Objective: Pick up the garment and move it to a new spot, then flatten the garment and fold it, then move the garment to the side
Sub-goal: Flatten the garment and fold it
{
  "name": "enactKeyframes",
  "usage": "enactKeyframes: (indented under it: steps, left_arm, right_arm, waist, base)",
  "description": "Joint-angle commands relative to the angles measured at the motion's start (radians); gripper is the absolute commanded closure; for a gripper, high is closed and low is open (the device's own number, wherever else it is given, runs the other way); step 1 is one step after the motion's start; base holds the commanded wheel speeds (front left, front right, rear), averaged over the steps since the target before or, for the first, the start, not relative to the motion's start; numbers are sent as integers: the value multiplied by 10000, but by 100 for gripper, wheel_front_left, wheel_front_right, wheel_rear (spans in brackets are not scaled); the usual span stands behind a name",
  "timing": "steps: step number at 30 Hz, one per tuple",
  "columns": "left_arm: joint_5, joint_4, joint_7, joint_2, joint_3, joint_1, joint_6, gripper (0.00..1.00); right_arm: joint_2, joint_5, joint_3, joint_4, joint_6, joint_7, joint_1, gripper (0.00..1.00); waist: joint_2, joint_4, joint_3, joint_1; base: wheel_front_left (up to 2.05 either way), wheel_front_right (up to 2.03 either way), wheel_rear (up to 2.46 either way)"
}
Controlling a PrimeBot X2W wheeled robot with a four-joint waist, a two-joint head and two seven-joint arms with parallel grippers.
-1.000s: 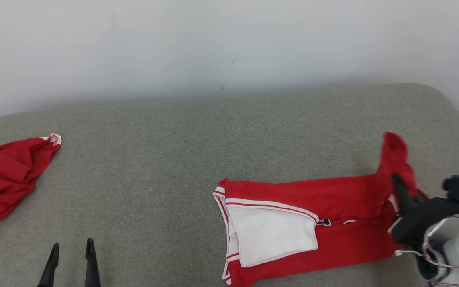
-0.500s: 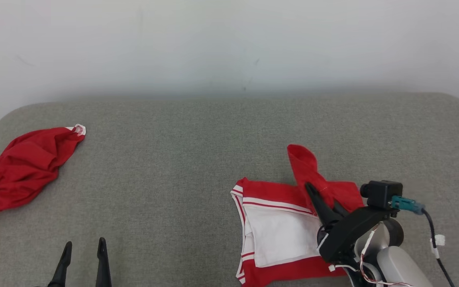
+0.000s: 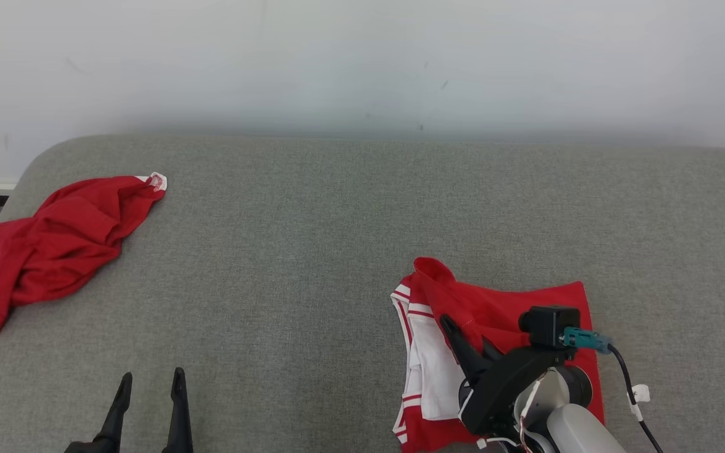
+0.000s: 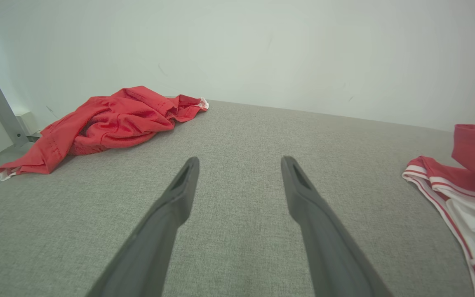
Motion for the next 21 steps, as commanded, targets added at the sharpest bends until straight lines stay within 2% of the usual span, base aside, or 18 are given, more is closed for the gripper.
enactKeyframes:
  steps: [1,2,3,7,11,21]
  left_arm:
    - [39,10,-31,-32,-16,-90,10,0]
    - [43,15,-31,-33,-21,-103,10,0]
    - [45,15,-31,-40,-21,-115,10,0]
    - [42,36,-31,-56,19,-156,10,0]
    - [75,0,-31,-64,120,-96,9,0]
    - [162,-131,-31,-43,336,112,9,0]
  right_arm:
    - [117,-81,43,100,-25,-112,-80,100]
    - [134,-164,68,171,-24,-224,-142,61]
    - [150,-173,91,240,-24,-296,-195,0]
    - [-61,-317,140,104,-25,-852,-389,0]
    - [-480,-475,-16,-536,-25,-1612,-425,0]
    - [-996,-905,-1366,-1890,-25,-2661,373,0]
  waist:
    - [-1,32,45,0]
    - [-1,34,58,0]
    - [-1,33,70,0]
    - [-1,-44,85,0]
    - [-1,-248,47,0]
    - [-1,-678,-133,0]
  base:
    - [0,0,0]
    - [0,0,0]
    - [0,0,0]
    - [0,0,0]
    - [0,0,0]
    - [0,0,0]
